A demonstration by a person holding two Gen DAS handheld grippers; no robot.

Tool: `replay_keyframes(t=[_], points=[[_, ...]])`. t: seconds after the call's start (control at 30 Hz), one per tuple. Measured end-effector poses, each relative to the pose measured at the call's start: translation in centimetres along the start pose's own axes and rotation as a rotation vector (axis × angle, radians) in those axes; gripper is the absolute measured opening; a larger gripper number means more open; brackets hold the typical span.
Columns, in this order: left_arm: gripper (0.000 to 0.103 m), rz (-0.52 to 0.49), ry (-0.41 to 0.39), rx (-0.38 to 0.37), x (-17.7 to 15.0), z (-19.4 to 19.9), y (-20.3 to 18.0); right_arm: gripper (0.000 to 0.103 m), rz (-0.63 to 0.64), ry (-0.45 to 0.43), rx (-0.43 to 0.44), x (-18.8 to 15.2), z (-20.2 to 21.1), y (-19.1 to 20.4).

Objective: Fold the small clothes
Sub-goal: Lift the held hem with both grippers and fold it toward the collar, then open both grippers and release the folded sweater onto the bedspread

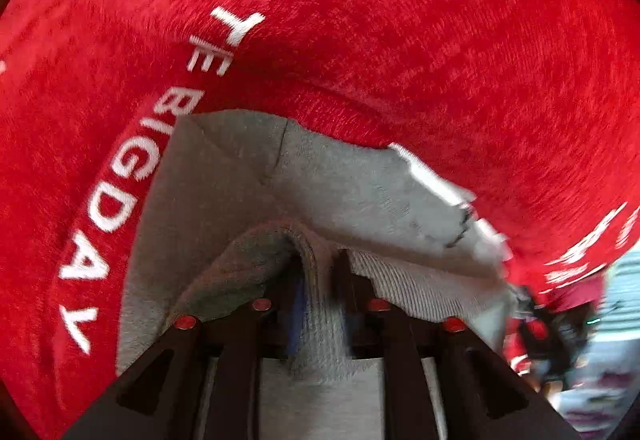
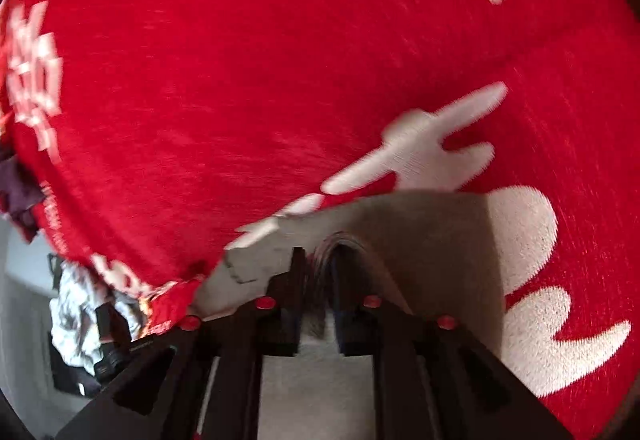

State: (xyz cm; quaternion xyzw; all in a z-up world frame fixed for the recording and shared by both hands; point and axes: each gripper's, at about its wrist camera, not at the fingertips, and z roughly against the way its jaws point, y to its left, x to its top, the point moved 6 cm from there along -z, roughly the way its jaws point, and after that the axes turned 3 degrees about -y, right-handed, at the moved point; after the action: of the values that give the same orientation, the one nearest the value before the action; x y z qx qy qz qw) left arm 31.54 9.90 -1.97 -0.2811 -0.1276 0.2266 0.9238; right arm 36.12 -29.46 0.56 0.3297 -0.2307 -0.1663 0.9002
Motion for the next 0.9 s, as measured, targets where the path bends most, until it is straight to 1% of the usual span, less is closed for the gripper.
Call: replay_keyframes(t=[0.03,0.07,0.1,0.13,0.17,0.2,0.23,0.27,0.3,0.33,0.4,0.43,0.47,0.53,0.67,0.73,0.77,0.8,0.83,0.9], points=[[0.069,0.025,0.005,-0.056,0.3,0.3,-0.1,0.047,-0.005,-0.008,-0.004,0.2,0.0,-0.2],[0.079,0.063,-0.017,-0.116,0.7,1.2,-0.1,0.061,-0.005,-0.028,-0.005,0.3,0.3,-0.4],[0.089,0.086,-0.057,-0.129,1.1,2.1,0.0,0.066,-0.003,-0.049,-0.004,0.4,0.7,-0.4],[0.095,0.098,-0.091,-0.129,1.4,3.0,0.1,0.071,-0.001,-0.058,-0.001,0.3,1.1,-0.3],[0.099,0.106,-0.112,-0.126,1.7,3.9,0.1,0.072,-0.002,-0.063,0.006,0.2,1.5,-0.3],[0.101,0.111,-0.123,-0.126,1.7,4.4,0.2,0.072,-0.002,-0.062,0.014,0.0,1.8,-0.2],[0.101,0.109,-0.146,-0.118,1.8,5.2,0.2,0.072,0.005,-0.063,0.012,-0.2,2.2,0.0],[0.101,0.094,-0.168,-0.095,1.7,5.9,0.3,0.072,0.027,-0.070,-0.003,-0.5,2.7,0.1],[0.101,0.050,-0.199,-0.023,1.5,6.6,0.4,0.072,0.055,-0.080,-0.022,-0.8,3.2,0.4],[0.101,0.012,-0.222,0.045,1.2,7.1,0.5,0.072,0.104,-0.091,-0.063,-1.1,3.7,0.7],[0.101,-0.106,-0.277,0.189,0.1,7.9,0.4,0.072,0.207,-0.105,-0.172,-1.6,4.6,1.1],[0.101,-0.164,-0.290,0.232,-0.8,7.9,0.0,0.072,0.268,-0.110,-0.235,-2.1,4.9,1.5],[0.101,-0.229,-0.287,0.251,-2.0,7.5,-0.7,0.072,0.317,-0.112,-0.263,-2.6,5.1,1.9],[0.101,-0.314,-0.267,0.259,-3.7,6.5,-1.9,0.072,0.415,-0.106,-0.257,-4.1,5.1,3.6],[0.101,-0.497,-0.260,0.286,-6.6,2.9,-6.6,0.071,0.613,-0.003,-0.257,-7.6,2.8,7.2],[0.102,-0.558,-0.248,0.311,-7.2,1.3,-7.6,0.071,0.689,0.064,-0.263,-9.5,1.0,8.3],[0.102,-0.586,-0.241,0.345,-7.3,0.4,-7.7,0.071,0.701,0.091,-0.270,-9.9,0.2,8.4],[0.102,-0.607,-0.228,0.398,-7.3,-0.6,-7.5,0.071,0.698,0.129,-0.288,-10.3,-0.8,8.0],[0.102,-0.611,-0.218,0.440,-7.1,-1.4,-6.9,0.071,0.683,0.151,-0.314,-10.3,-1.5,7.2],[0.102,-0.575,-0.217,0.494,-6.3,-1.7,-4.3,0.071,0.647,0.164,-0.384,-9.6,-2.2,5.3]])
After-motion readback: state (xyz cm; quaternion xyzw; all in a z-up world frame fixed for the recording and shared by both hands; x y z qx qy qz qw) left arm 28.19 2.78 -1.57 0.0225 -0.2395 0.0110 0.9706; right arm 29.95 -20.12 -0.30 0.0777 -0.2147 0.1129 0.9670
